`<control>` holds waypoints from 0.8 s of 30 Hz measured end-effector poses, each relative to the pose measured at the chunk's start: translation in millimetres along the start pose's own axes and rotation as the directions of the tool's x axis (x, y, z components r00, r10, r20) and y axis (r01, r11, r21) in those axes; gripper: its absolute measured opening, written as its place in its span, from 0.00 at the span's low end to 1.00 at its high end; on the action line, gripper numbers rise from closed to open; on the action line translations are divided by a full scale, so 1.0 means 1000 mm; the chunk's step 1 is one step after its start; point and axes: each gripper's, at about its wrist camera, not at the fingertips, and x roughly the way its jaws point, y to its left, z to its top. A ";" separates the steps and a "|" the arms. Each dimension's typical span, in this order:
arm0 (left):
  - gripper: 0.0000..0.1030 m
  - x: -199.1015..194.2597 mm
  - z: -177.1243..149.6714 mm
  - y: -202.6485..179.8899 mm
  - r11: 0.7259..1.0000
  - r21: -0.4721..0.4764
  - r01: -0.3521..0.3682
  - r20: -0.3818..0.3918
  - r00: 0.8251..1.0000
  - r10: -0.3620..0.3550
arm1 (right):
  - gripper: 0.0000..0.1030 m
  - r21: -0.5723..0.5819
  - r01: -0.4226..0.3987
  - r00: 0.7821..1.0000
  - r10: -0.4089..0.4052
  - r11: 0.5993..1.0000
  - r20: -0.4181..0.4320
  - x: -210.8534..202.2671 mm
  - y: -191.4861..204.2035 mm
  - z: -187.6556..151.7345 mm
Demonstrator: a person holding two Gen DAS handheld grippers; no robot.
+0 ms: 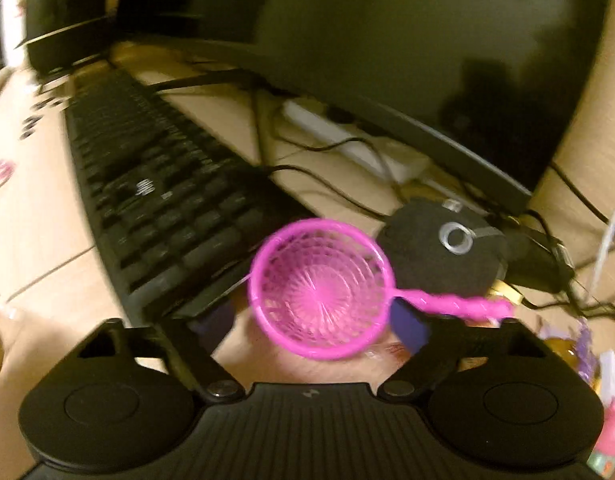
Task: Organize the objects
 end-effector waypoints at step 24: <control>0.36 0.002 -0.002 -0.022 0.998 -0.015 0.056 -0.019 0.998 -0.057 | 0.62 0.736 -0.062 0.998 0.020 0.674 0.065 0.002 -0.078 -0.007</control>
